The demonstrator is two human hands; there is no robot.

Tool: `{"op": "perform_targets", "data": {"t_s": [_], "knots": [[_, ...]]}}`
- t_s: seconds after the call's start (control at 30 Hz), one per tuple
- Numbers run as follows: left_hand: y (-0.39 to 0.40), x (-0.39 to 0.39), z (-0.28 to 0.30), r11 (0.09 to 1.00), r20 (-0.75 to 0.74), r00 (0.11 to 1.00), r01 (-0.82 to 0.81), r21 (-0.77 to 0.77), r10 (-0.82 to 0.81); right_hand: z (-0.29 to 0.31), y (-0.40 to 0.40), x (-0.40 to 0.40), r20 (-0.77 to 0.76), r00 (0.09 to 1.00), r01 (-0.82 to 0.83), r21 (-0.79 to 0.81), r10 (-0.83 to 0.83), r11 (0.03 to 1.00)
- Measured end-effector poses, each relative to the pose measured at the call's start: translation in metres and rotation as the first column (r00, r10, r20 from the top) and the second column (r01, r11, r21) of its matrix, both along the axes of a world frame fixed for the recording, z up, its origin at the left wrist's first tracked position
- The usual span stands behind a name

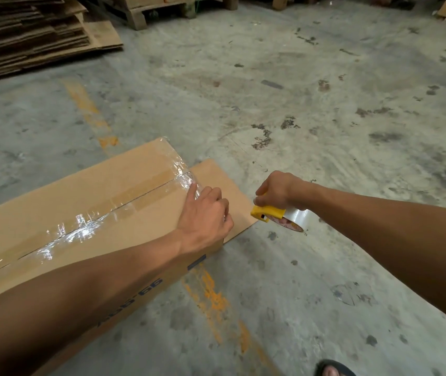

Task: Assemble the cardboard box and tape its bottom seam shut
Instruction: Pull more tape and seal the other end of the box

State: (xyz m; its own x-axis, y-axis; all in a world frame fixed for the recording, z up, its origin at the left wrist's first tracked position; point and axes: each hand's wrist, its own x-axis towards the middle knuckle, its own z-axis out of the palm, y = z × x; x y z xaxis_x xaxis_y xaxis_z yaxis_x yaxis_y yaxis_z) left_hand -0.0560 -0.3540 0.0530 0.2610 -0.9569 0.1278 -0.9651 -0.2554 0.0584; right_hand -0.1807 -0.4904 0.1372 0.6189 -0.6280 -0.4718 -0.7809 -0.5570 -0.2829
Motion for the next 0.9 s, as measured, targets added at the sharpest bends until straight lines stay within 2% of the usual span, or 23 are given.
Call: {"op": "perform_targets", "data": {"t_s": [0.3, 0.43, 0.63, 0.8, 0.9], "knots": [[-0.005, -0.003, -0.001, 0.997, -0.180, 0.982, -0.069, -0.037, 0.061, 0.004, -0.004, 0.004, 0.029, 0.999, 0.024, 0.007, -0.024, 1.000], [-0.008, 0.017, 0.013, 0.989, -0.309, 0.951, -0.053, -0.139, 0.007, 0.005, -0.008, 0.004, 0.038, 0.999, 0.038, 0.014, -0.039, 0.999], [-0.001, 0.105, 0.017, 0.996, -0.215, 0.977, -0.010, -0.086, -0.009, 0.008, -0.006, 0.015, 0.109, 0.992, 0.055, 0.047, -0.059, 0.997], [-0.009, 0.121, 0.012, 0.988, -0.133, 0.981, 0.130, -0.081, -0.140, 0.008, -0.005, 0.030, 0.231, 0.967, 0.076, 0.135, -0.106, 0.988], [-0.017, 0.131, 0.015, 0.992, -0.145, 0.981, 0.123, -0.035, -0.127, 0.005, -0.006, 0.036, 0.291, 0.948, 0.082, 0.167, -0.128, 0.983]]}}
